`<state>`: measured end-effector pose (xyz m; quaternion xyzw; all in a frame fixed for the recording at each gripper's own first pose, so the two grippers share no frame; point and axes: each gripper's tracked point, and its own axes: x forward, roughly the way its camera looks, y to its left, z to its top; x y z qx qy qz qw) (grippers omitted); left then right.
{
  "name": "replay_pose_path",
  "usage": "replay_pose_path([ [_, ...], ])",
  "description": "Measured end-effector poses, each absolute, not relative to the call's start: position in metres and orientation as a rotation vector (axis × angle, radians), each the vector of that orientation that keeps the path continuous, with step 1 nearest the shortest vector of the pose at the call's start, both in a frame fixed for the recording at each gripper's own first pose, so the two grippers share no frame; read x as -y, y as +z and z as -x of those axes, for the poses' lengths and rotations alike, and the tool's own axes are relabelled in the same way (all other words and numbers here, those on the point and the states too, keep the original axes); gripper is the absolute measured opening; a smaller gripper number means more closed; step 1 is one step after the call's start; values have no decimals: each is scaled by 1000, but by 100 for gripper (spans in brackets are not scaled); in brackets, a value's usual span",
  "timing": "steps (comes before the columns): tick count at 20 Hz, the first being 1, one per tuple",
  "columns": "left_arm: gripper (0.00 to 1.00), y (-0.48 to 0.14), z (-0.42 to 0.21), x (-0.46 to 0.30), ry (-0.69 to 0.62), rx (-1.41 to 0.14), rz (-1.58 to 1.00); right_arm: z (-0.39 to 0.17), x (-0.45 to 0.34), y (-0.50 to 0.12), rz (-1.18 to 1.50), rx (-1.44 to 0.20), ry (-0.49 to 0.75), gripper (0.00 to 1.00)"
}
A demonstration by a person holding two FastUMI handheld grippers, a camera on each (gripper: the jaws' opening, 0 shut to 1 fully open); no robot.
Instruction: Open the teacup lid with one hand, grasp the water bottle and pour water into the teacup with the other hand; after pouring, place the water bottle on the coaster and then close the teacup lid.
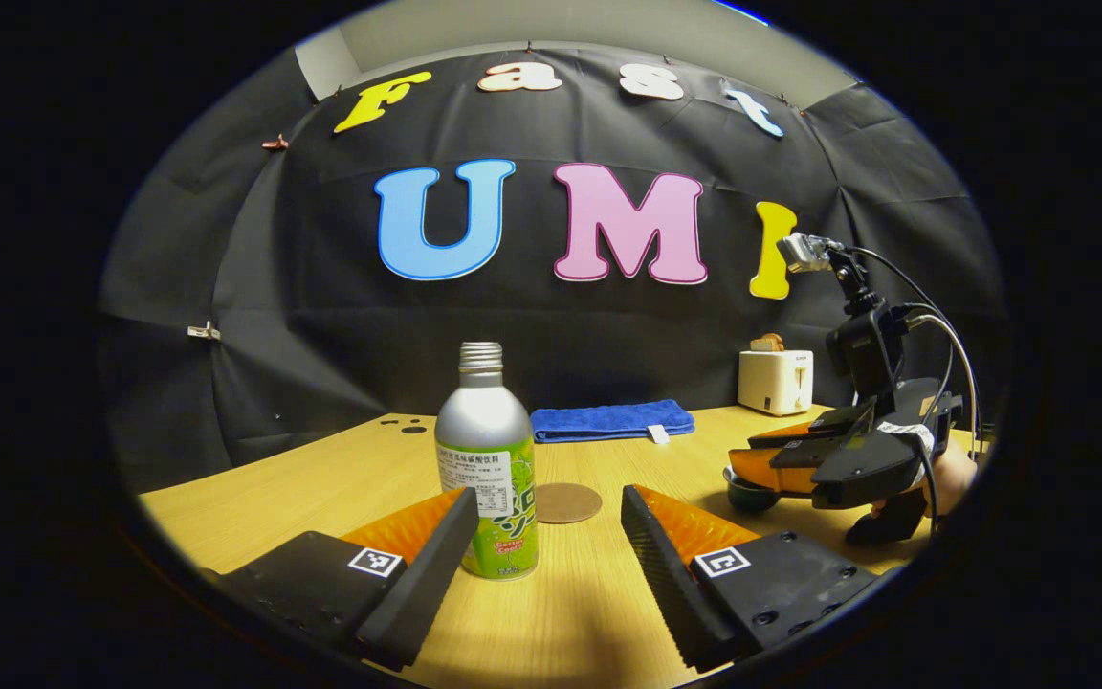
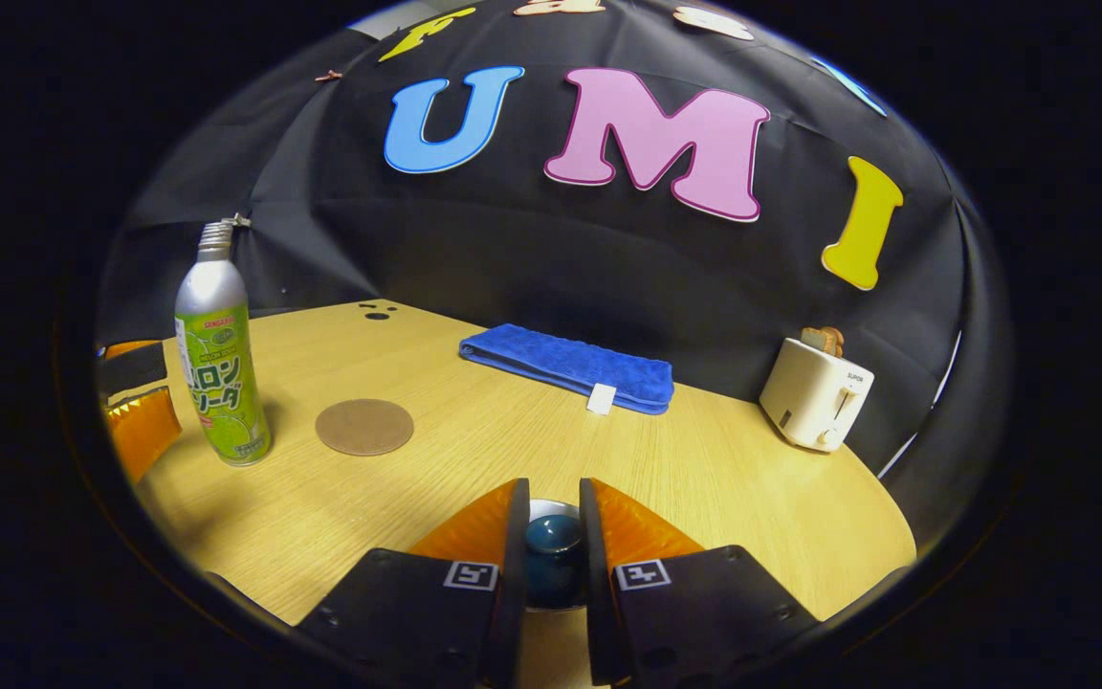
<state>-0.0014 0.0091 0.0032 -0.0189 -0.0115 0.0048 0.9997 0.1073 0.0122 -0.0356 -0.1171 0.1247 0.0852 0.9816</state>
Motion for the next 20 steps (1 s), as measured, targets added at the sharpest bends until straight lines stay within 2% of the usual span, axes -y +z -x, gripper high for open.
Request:
replay_pose_path([
  [1,93,5,5,-16,33,37,40,-106,-12,-28,230,-231,171,30],
  [5,95,11,8,-25,51,82,42,-97,-8,0,151,-172,180,30],
  [8,95,1,-6,-30,50,19,39,-85,7,15,84,-145,164,30],
  [9,95,-5,-12,-33,49,-7,42,-79,15,17,79,-137,153,25],
  [10,95,-4,-17,-36,55,4,38,-73,22,18,76,-133,142,30],
  [12,95,-2,-28,-44,62,-2,39,-60,33,15,54,-134,132,30],
  [13,95,-3,-34,-45,62,-1,38,-53,37,14,36,-129,131,25],
  [14,94,-3,-39,-47,58,-4,39,-49,40,13,21,-121,130,29],
  [20,95,-1,-67,-44,6,2,34,-36,52,-10,-15,-125,121,30],
])
